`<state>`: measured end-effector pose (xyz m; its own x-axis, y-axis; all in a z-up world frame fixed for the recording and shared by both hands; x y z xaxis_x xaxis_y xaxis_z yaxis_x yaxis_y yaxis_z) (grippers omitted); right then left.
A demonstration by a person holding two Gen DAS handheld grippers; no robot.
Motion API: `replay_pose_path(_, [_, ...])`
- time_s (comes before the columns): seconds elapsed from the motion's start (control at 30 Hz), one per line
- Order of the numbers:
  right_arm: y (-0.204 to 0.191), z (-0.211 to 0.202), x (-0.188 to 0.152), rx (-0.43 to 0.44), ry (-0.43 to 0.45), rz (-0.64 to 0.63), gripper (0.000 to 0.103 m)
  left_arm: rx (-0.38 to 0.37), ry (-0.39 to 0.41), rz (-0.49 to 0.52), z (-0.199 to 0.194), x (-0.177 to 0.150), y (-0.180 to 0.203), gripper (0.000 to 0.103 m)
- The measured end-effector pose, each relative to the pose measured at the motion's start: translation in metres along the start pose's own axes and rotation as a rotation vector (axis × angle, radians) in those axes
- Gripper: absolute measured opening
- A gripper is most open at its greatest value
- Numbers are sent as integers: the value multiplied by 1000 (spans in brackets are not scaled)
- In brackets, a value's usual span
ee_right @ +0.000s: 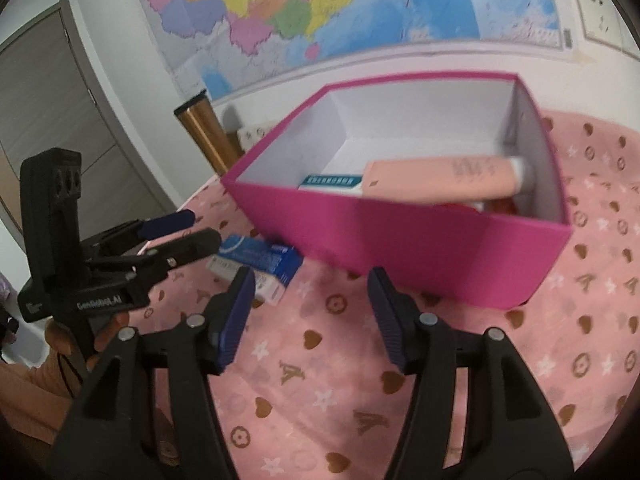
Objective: Organize rigid objects
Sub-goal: 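Move the right gripper to the blue-and-white medicine box, then grasp the blue-and-white medicine box with the right gripper and lift it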
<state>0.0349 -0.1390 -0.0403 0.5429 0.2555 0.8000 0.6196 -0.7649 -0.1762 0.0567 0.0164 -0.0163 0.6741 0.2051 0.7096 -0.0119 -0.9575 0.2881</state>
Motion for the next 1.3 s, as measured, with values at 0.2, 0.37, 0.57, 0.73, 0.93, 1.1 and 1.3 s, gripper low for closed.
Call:
replay_pose_path(0.2, [-8,23,-12,50,-43,21,60,54,-26,-47,7,-8,-32,78])
replay_pose_path(0.37, [-13,40,-16,83,-70,32,60,51,-73,-85,21,-15,-49,77])
replay_pose_path(0.57, [-23,60,-18,115,-96,30,60,42,-116,-92,36,-20,-55,72])
replay_pose_path(0.73, [-26,71,-15,127,-102,32,60,4,-144,-84,42,-21,-51,68])
replay_pose_path(0.93, [-25,81,-8,138,-95,53,57,-30,-159,-67,40,-24,-46,67])
replay_pose_path(1.1, [-24,88,-6,135,-110,58,54,-62,-171,-59,38,-29,-42,67])
replay_pose_path(1.3, [-21,99,-6,134,-124,76,50,-44,-199,-119,46,-29,-56,65])
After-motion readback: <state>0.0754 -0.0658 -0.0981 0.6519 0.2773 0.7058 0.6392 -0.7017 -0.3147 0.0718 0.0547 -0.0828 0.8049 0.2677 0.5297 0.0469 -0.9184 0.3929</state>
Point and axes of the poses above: each gripper's, at about its wrist camera, not at the fingertips, and z roughly the way its jaws point, y to its right, x to its top, the point moved 5 cm from there along z, roughly the way its jaws point, and after that the axes turned 14 degrees about -z, right-handed, at the moved point
